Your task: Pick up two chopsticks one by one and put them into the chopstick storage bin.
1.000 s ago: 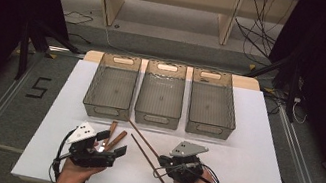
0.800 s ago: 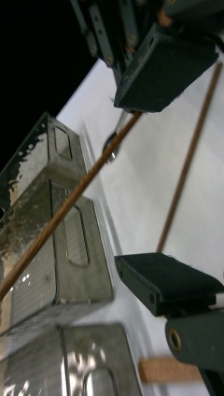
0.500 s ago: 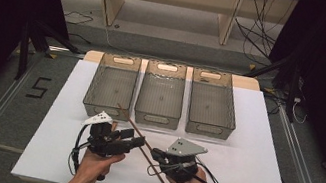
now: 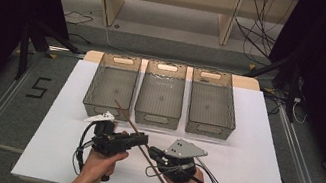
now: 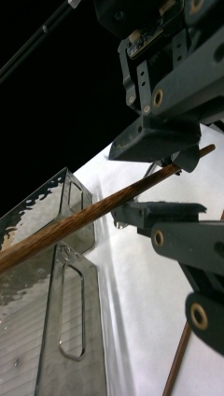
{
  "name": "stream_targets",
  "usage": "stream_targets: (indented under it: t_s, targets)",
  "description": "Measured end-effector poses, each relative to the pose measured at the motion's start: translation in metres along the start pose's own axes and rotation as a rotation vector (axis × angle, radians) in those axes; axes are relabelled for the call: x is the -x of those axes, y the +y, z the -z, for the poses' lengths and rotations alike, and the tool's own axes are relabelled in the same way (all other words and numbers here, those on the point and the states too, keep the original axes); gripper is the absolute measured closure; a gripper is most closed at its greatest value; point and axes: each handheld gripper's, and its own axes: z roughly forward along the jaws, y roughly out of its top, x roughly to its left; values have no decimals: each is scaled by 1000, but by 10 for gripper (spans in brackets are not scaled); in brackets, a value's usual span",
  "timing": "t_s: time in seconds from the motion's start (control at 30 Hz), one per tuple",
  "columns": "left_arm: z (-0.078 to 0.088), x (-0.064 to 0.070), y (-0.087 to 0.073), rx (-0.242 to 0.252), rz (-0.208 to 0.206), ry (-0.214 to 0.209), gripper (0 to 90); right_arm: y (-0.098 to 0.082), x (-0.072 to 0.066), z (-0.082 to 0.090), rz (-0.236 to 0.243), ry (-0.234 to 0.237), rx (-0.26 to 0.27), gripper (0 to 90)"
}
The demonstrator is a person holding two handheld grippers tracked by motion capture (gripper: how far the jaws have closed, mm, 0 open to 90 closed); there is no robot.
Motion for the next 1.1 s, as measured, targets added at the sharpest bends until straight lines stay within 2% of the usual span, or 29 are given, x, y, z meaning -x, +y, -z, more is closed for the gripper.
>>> stream_targets:
  t_s: [0.1,0.27,0.43,0.63,0.77,0.87,1.0,1.1]
  targets:
    - [1,-1,0,5,8,-6,750,0,0,0,5,2,5,852]
    - [2,-6,1,4,70,-82,826,-2,-1,0,6,7,18,852]
    - [3,-4,3,-6,60,-95,848,-3,1,1,-1,22,25,834]
    - [19,-4,19,-10,-18,-55,851,-5,7,14,-13,18,45,633]
    - [29,-7,36,-35,-69,-12,851,-9,11,18,-19,5,3,492]
    - [37,-11,53,-65,-97,33,851,-15,11,18,-14,-8,-61,398]
    - [49,-16,84,-89,-129,91,850,-22,14,18,-36,-5,-114,326]
    - [54,-18,103,-102,-140,117,850,-26,17,18,-53,-2,-122,294]
